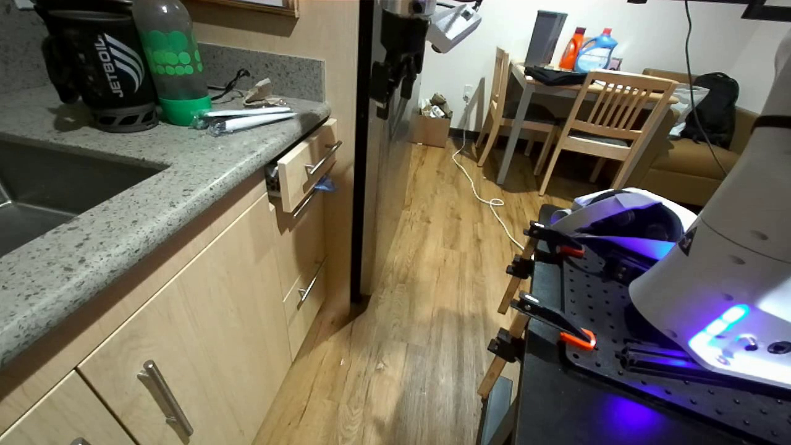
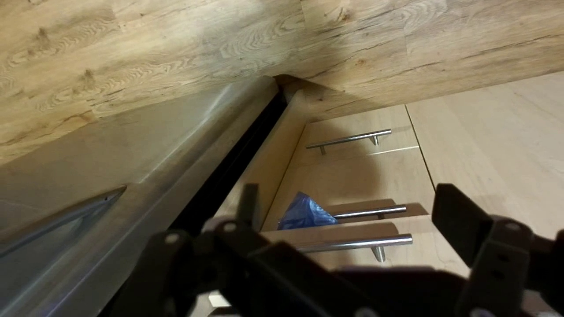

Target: Close the open drawer

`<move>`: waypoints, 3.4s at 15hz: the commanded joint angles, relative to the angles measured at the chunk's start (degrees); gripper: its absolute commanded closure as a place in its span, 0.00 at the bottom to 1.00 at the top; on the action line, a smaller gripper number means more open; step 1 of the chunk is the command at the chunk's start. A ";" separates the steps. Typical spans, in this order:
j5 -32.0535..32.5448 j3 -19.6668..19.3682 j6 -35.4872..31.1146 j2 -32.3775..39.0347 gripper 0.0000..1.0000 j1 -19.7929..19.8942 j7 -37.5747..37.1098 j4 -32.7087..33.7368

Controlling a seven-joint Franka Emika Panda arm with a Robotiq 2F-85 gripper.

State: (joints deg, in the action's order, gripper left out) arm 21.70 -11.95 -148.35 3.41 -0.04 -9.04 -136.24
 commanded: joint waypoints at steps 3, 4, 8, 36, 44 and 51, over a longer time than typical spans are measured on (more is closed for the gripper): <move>0.04 1.99 0.10 -0.20 0.00 1.99 0.08 -0.14; 0.04 2.02 0.09 -0.21 0.00 1.99 0.08 -0.15; 4.41 1.92 -3.53 2.13 0.00 2.18 -3.99 0.93; 7.86 -18.11 -29.11 36.98 0.99 -13.68 -21.09 20.65; 7.05 -23.53 -35.72 43.26 1.00 -17.95 -25.33 23.99; 5.96 -24.95 -37.23 45.76 1.00 -19.15 -26.52 25.68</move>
State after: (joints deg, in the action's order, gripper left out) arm 28.46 -35.23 -183.56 47.43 -17.91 -34.10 -111.70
